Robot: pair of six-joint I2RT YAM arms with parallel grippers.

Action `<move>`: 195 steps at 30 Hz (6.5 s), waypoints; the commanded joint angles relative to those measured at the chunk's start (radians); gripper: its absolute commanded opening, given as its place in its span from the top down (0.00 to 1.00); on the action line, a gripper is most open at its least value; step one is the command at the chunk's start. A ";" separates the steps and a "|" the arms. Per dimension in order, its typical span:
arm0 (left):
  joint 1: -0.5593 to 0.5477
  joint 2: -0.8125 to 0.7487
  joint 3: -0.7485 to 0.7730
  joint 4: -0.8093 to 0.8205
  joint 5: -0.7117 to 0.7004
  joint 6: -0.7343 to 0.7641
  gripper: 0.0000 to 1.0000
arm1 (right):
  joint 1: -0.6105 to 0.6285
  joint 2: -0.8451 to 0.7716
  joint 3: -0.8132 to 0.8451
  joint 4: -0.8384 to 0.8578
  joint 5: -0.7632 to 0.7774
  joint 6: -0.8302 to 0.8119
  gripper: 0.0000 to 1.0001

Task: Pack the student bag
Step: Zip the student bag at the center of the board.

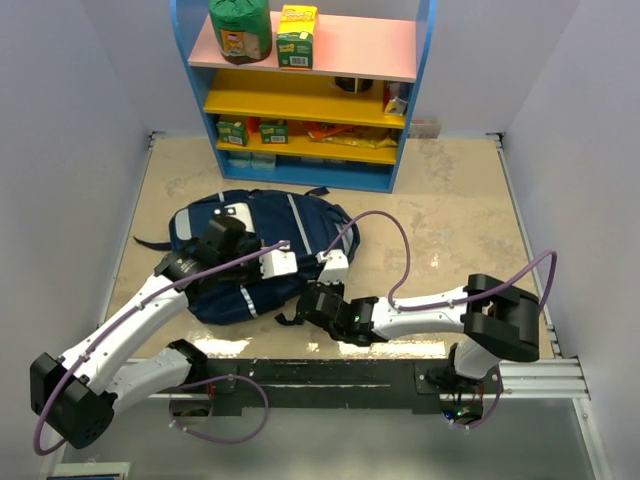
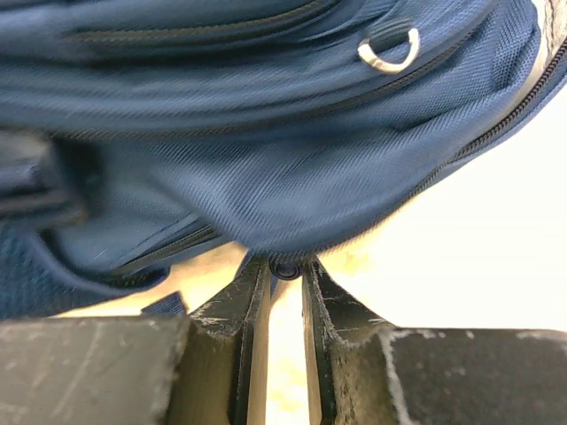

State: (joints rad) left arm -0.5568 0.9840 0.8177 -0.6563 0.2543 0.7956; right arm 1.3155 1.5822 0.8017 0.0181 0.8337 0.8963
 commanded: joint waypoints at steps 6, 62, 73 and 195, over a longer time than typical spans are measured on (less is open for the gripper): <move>0.005 -0.074 0.093 -0.111 0.080 0.024 0.81 | -0.142 -0.062 -0.025 -0.187 -0.007 0.069 1.00; -0.304 0.300 -0.154 0.466 -0.147 -0.174 0.72 | -0.142 -0.243 -0.277 0.155 -0.246 -0.068 0.50; -0.302 0.144 -0.008 0.192 -0.008 -0.159 1.00 | -0.134 -0.159 -0.329 0.459 -0.277 -0.293 0.51; -0.451 0.217 0.181 0.204 -0.001 -0.340 0.00 | -0.306 -0.623 -0.322 0.009 -0.489 -0.119 1.00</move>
State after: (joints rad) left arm -0.9859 1.1435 1.0416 -0.5442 0.2859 0.5415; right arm 1.0080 1.0058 0.4557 -0.0017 0.3195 0.7597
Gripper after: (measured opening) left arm 0.996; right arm 0.034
